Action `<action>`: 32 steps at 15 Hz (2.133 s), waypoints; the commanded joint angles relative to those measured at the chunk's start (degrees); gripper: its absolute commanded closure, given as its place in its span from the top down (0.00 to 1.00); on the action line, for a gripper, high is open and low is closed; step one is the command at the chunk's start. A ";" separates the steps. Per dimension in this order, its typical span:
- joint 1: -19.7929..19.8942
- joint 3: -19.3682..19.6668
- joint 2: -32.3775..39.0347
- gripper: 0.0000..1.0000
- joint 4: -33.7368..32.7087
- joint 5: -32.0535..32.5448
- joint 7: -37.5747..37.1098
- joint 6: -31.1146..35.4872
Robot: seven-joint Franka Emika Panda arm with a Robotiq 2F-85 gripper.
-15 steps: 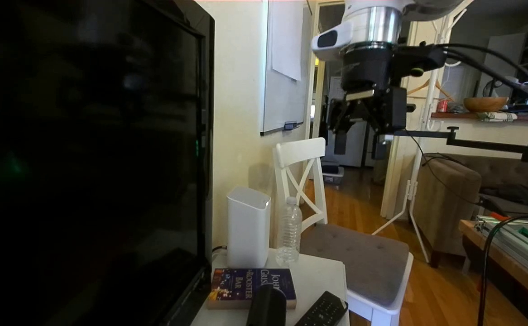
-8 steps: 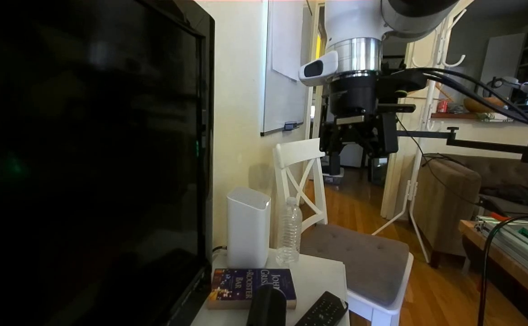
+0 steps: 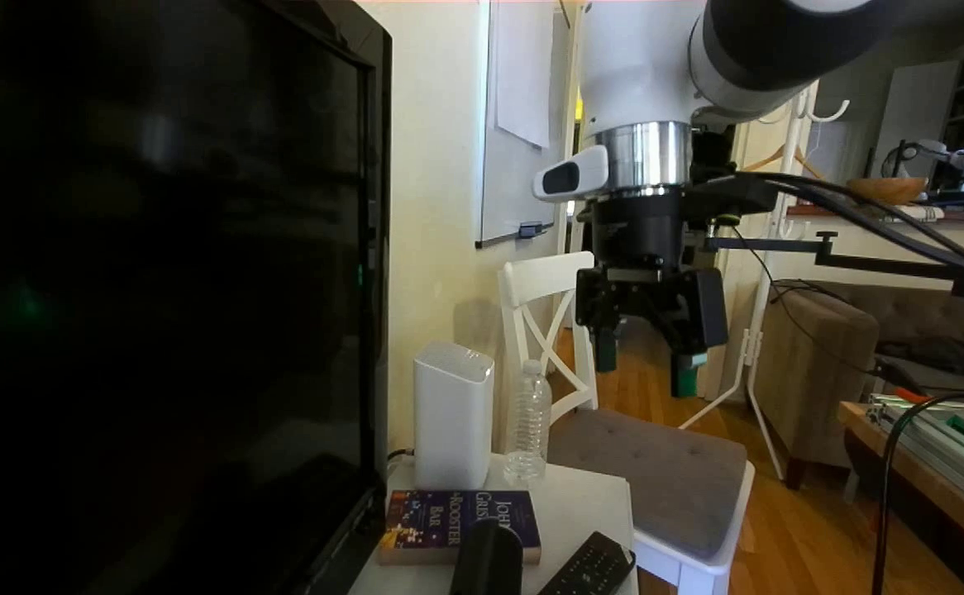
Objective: Press one button on the black remote
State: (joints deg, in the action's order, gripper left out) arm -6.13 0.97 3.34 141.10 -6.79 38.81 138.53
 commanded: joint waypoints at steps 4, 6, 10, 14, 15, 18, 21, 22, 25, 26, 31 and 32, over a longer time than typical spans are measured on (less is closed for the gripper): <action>0.73 -5.22 13.35 0.75 -5.30 4.08 -7.76 7.86; 0.48 -5.04 15.88 0.66 -5.89 7.24 -11.44 9.90; -0.92 -2.63 19.85 0.37 -5.85 15.20 -21.02 15.79; 0.75 -3.55 19.81 0.33 -5.06 17.75 -22.01 16.43; 0.94 -3.73 19.95 0.27 -5.06 17.70 -21.97 16.43; 1.11 -3.93 19.77 0.17 -5.07 17.64 -21.93 16.43; 1.92 -4.70 24.34 0.00 -9.66 17.03 -20.71 16.16; 2.12 -4.87 25.99 0.00 -11.48 16.94 -20.49 15.98; 2.16 -4.87 30.08 0.00 -16.31 17.36 -20.36 14.20; 1.97 -4.95 31.48 0.00 -18.05 17.49 -20.28 13.04; 2.96 -8.27 36.25 0.00 -24.44 16.54 -16.62 6.71; 2.84 -8.54 36.86 0.00 -25.35 16.62 -16.39 5.61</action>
State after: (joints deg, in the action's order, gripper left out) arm -4.48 -5.47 37.13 120.32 9.86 20.20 148.28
